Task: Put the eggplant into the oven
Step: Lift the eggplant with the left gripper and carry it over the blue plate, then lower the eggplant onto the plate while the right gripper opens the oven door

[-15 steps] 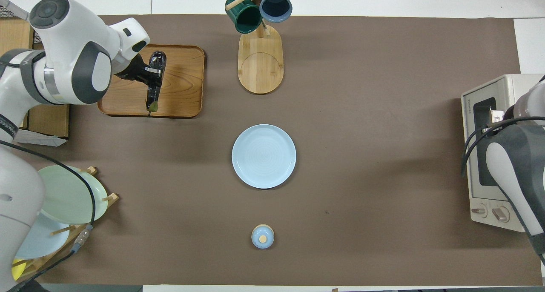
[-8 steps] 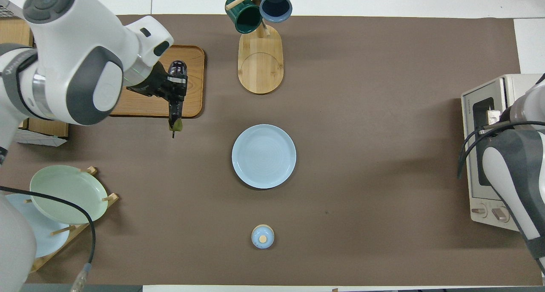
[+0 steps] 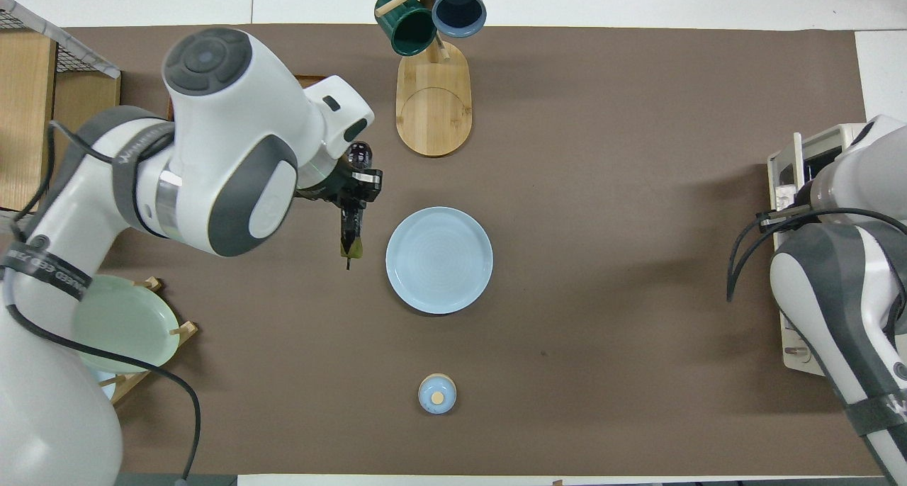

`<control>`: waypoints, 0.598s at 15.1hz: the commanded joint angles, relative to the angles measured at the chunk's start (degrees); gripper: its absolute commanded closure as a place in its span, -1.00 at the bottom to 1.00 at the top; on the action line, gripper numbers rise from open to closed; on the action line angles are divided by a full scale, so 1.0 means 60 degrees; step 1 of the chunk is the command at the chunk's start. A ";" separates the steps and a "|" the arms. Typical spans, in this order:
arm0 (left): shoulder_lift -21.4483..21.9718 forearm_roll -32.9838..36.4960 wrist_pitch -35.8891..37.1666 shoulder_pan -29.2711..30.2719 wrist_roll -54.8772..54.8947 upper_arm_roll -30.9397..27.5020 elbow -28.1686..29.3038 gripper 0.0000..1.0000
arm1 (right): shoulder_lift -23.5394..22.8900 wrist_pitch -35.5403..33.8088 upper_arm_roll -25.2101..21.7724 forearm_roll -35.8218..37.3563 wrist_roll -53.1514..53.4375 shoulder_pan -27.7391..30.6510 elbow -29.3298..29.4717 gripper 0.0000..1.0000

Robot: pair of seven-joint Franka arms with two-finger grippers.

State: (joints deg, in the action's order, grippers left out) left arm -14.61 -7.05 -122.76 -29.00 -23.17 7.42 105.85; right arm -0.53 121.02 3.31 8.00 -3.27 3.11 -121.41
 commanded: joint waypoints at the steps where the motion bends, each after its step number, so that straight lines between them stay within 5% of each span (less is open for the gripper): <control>1: 0.0079 -0.0217 -0.1290 -0.0658 -0.0370 -0.0212 0.1034 1.00 | -0.0336 0.1229 -0.0040 0.0058 0.0514 -0.0152 -0.0432 1.00; 7: -0.0495 -0.0217 -0.1762 -0.0894 -0.0474 -0.0226 0.1093 1.00 | -0.1375 0.2169 -0.0025 -0.0029 0.0970 -0.0387 -0.0507 1.00; 8: -0.0495 -0.0217 -0.1762 -0.0865 -0.0387 -0.0226 0.1093 0.68 | -0.1463 0.2271 -0.0025 -0.0320 0.0970 -0.0402 -0.0493 1.00; 9: -0.0495 -0.0217 -0.1762 -0.0850 -0.0400 -0.0226 0.1079 -0.98 | -0.1551 0.2344 -0.0025 -0.0497 0.0970 -0.0416 -0.0493 1.00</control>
State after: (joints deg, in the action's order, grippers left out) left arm -18.26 -7.11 -132.16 -33.54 -26.00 6.89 111.61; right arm -9.13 133.88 3.25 7.16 2.12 0.39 -124.60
